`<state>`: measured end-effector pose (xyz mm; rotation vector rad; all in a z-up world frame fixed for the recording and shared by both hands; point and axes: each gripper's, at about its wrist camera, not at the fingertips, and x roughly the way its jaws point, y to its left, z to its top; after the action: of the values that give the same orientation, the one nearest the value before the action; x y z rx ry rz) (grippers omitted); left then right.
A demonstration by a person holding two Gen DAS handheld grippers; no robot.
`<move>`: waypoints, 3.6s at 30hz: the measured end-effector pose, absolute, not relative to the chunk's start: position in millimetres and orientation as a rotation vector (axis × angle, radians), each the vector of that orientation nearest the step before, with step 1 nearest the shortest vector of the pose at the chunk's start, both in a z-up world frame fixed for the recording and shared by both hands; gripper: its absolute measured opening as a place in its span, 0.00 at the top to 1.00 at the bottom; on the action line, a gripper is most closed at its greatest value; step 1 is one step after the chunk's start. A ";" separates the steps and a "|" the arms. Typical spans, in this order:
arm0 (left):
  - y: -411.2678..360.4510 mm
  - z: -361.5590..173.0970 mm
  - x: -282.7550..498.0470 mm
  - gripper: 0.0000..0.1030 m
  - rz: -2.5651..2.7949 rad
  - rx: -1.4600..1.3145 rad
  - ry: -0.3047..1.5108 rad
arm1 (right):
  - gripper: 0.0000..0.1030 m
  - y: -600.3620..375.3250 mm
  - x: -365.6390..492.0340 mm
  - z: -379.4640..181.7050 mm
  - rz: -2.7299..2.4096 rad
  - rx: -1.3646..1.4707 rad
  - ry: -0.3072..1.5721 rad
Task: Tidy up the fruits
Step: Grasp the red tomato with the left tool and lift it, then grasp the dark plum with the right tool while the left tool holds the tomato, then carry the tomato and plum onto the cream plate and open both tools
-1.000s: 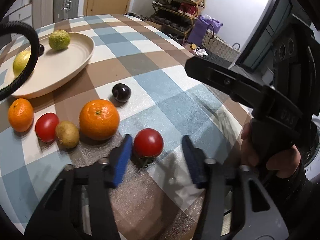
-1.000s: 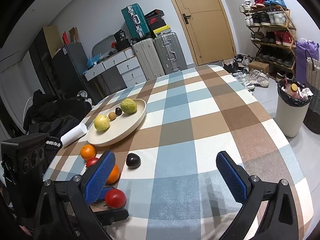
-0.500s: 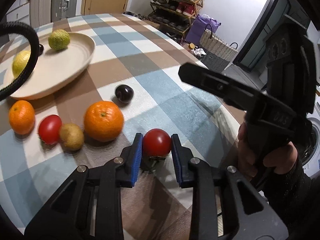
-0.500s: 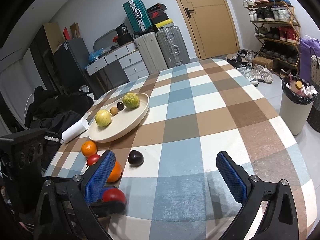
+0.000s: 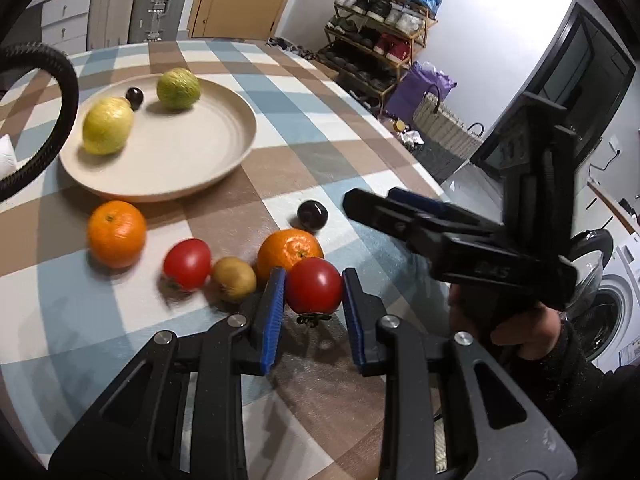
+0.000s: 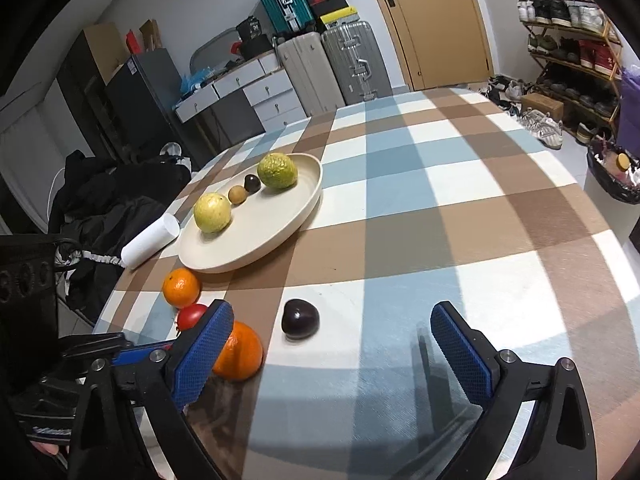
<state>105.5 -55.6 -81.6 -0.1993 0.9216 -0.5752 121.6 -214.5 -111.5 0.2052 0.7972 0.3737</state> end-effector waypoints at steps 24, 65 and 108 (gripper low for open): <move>15.3 -62.7 108.1 0.75 -0.458 -0.293 0.849 | 0.77 -180.5 131.7 -124.7 0.361 0.166 0.886; 103.1 -55.1 296.0 0.75 -0.271 -0.321 0.790 | 0.77 -85.1 283.6 -56.6 0.639 0.137 0.783; 77.5 -32.7 245.0 0.29 -0.225 -0.259 0.751 | 0.33 -140.6 222.2 -37.9 0.576 0.199 0.695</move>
<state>245.0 77.5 -32.7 -0.2589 0.7508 -0.2245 222.2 -140.6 -37.9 0.1995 0.6951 0.5756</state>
